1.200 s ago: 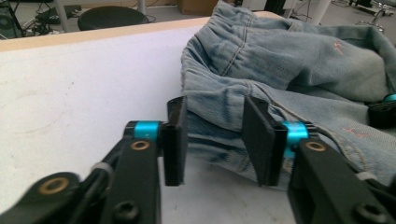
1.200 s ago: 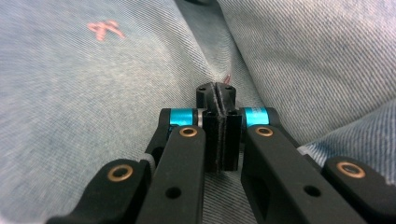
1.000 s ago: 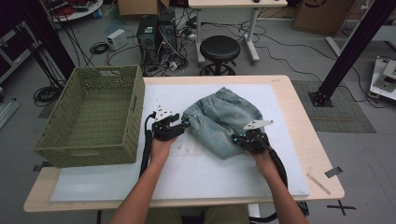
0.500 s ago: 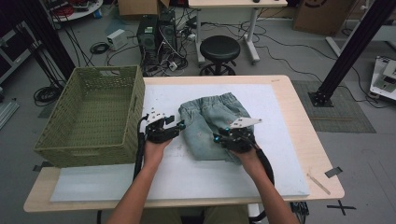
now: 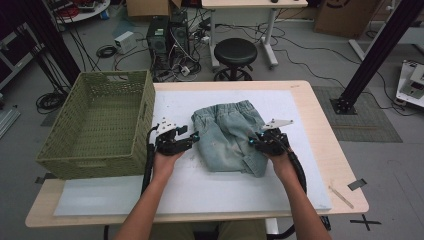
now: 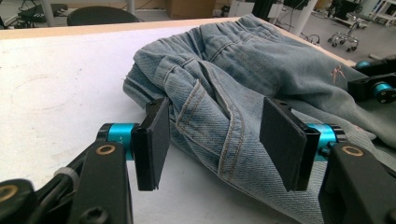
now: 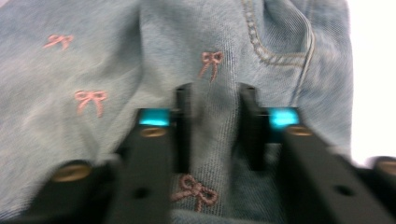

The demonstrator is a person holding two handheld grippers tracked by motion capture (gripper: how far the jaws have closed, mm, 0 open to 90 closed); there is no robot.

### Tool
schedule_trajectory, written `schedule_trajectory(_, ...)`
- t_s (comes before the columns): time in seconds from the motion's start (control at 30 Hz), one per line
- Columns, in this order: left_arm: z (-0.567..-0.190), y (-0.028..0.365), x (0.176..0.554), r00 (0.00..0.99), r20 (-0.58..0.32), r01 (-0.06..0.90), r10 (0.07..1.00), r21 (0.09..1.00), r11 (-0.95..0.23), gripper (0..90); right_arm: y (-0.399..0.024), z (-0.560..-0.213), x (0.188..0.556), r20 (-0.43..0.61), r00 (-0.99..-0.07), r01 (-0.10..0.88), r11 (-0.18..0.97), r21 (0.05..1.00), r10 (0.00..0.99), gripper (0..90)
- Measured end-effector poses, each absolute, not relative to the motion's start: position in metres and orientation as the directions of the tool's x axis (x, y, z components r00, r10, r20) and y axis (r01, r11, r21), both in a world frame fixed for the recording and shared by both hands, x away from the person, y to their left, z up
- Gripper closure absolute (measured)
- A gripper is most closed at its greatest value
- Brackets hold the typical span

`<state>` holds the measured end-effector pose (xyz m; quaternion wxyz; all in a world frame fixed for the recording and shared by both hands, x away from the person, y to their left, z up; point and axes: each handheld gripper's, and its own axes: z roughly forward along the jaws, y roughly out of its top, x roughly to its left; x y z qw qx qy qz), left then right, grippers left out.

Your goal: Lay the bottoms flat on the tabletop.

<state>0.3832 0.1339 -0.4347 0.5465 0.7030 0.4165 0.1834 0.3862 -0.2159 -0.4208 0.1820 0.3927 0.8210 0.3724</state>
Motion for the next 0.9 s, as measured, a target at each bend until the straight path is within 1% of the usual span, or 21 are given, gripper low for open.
schedule_trajectory(0.07,-0.435,0.133,0.383,0.588,-0.195,0.385,0.785,0.921,-0.060,43.0,-0.216,-0.419,0.385,-0.018,-0.647,0.489,0.433,0.757,0.763,87.1)
schedule_trajectory(0.17,-0.436,0.132,0.383,0.591,-0.197,0.387,0.782,0.920,-0.060,43.0,-0.225,-0.411,0.384,0.007,-0.621,0.477,0.371,0.797,0.784,87.3)
schedule_trajectory(0.3,-0.435,0.128,0.382,0.603,-0.200,0.390,0.772,0.919,-0.067,43.2,-0.242,-0.398,0.383,-0.013,-0.540,0.454,0.303,0.838,0.842,87.3)
schedule_trajectory(0.4,-0.436,0.125,0.381,0.612,-0.193,0.391,0.767,0.917,-0.082,43.3,-0.254,-0.395,0.384,-0.056,-0.462,0.443,0.284,0.850,0.885,87.1)
schedule_trajectory(0.57,-0.436,0.119,0.379,0.635,-0.197,0.403,0.747,0.910,-0.102,43.1,-0.281,-0.400,0.394,-0.095,-0.340,0.482,0.260,0.837,0.936,86.2)
schedule_trajectory(0.63,-0.438,0.115,0.378,0.653,-0.210,0.418,0.728,0.901,-0.114,43.1,-0.289,-0.405,0.397,-0.100,-0.296,0.509,0.245,0.825,0.950,84.1)
schedule_trajectory(0.67,-0.440,0.113,0.378,0.661,-0.215,0.425,0.719,0.897,-0.123,43.0,-0.292,-0.408,0.397,-0.078,-0.288,0.522,0.225,0.823,0.954,82.3)
schedule_trajectory(0.73,-0.443,0.107,0.377,0.676,-0.226,0.438,0.701,0.889,-0.136,42.6,-0.295,-0.412,0.396,-0.054,-0.287,0.526,0.205,0.825,0.956,76.4)
schedule_trajectory(0.83,-0.448,0.098,0.376,0.700,-0.250,0.454,0.669,0.879,-0.147,39.0,-0.299,-0.414,0.389,-0.028,-0.296,0.506,0.182,0.843,0.955,68.1)
schedule_trajectory(0.9,-0.448,0.093,0.375,0.709,-0.263,0.459,0.654,0.877,-0.144,38.5,-0.302,-0.413,0.385,-0.002,-0.303,0.497,0.160,0.853,0.953,64.1)
